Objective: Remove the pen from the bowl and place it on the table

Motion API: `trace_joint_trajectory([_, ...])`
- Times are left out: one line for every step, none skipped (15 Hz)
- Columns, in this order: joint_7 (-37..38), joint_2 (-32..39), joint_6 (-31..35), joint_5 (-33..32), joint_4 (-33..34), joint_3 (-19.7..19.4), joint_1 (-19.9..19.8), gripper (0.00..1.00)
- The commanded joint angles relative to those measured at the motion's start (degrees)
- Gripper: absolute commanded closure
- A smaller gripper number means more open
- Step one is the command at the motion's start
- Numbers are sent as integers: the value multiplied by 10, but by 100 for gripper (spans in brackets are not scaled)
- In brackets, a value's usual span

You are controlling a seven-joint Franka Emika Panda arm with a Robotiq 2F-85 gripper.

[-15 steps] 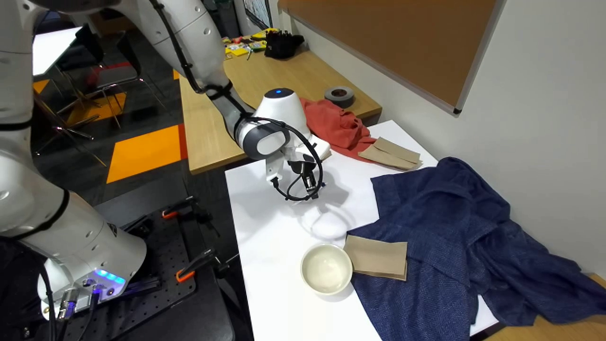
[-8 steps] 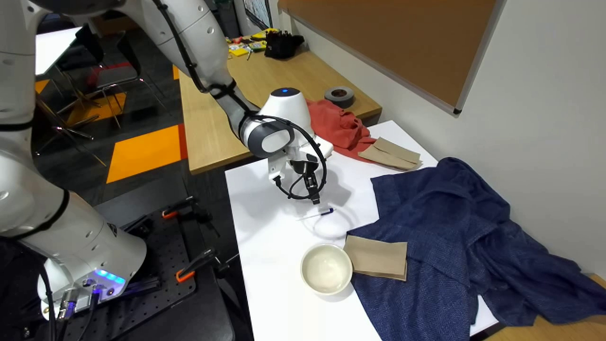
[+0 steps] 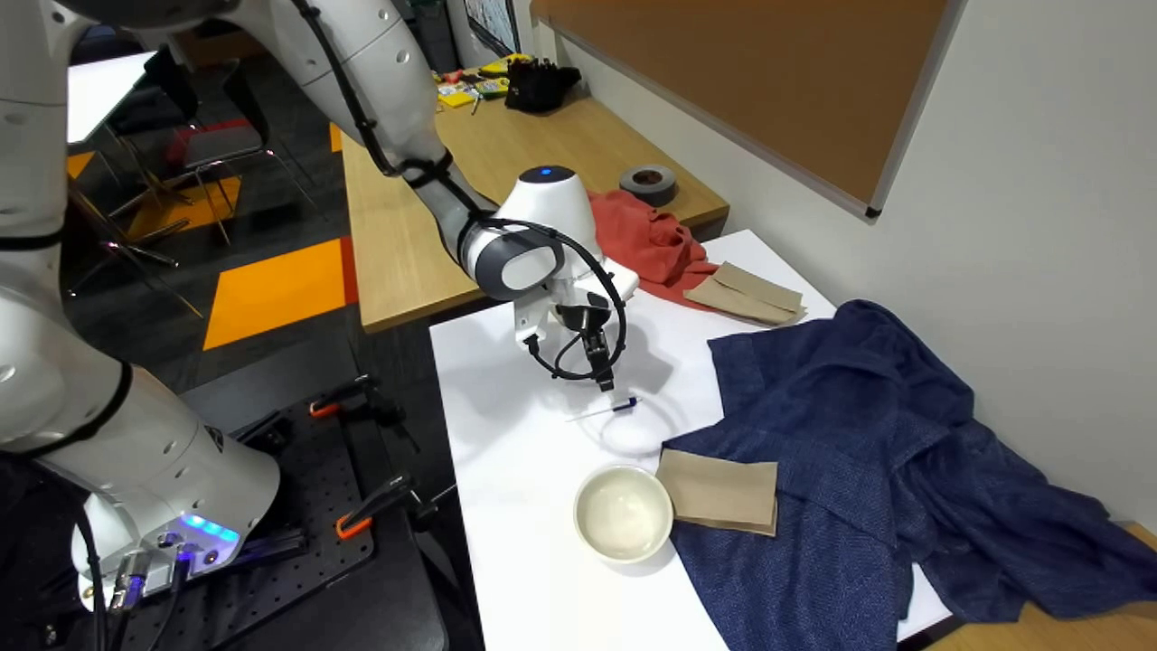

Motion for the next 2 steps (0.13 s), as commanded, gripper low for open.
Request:
trace_joint_trajectory([-2,1,-1,1,2,1,-2,0])
trace_joint_trajectory([-2,2,-1,1,2,1,-2,0])
